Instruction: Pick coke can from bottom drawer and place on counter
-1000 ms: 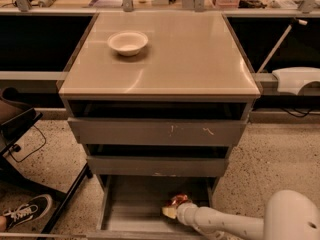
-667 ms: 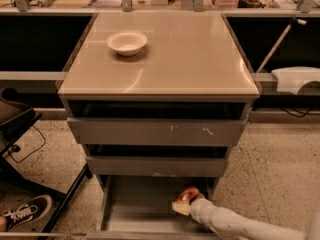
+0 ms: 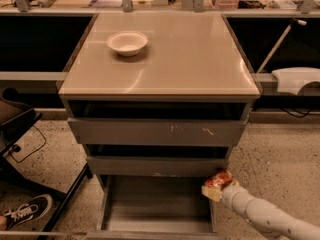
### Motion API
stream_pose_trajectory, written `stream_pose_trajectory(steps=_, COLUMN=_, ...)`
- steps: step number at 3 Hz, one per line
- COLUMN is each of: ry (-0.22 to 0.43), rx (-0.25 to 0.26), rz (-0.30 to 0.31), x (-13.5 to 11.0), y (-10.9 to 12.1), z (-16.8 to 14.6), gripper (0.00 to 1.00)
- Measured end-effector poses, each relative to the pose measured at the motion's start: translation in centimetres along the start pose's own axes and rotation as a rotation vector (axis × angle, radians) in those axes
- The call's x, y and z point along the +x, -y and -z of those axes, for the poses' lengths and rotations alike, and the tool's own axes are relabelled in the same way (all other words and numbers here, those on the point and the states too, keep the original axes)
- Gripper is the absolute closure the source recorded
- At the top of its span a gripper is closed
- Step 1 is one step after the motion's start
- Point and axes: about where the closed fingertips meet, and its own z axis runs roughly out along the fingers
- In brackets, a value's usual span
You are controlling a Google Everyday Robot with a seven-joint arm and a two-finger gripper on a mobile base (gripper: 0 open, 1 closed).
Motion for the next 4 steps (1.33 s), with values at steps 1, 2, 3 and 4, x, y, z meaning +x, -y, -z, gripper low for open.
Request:
stream_pose_trajectory(steps=1, ry=0.016, rx=0.015, rz=0.024, x=-1.8, y=0.6, z=0.7, gripper=1.0)
stream_pose_trajectory(steps=2, ry=0.015, rx=0.014, rz=0.024, x=-1.7, y=0.6, z=0.9, gripper=1.0)
stream_pose_trajectory(steps=3, ry=-0.019, rx=0.048, rz=-0.038, x=-3.5, y=2.7, z=4.0, gripper=1.0)
stream_pose_trajectory(steps=4, ry=0.022, rx=0.151, rz=-0.086, x=-8.5, y=6.1, z=11.8, gripper=1.0)
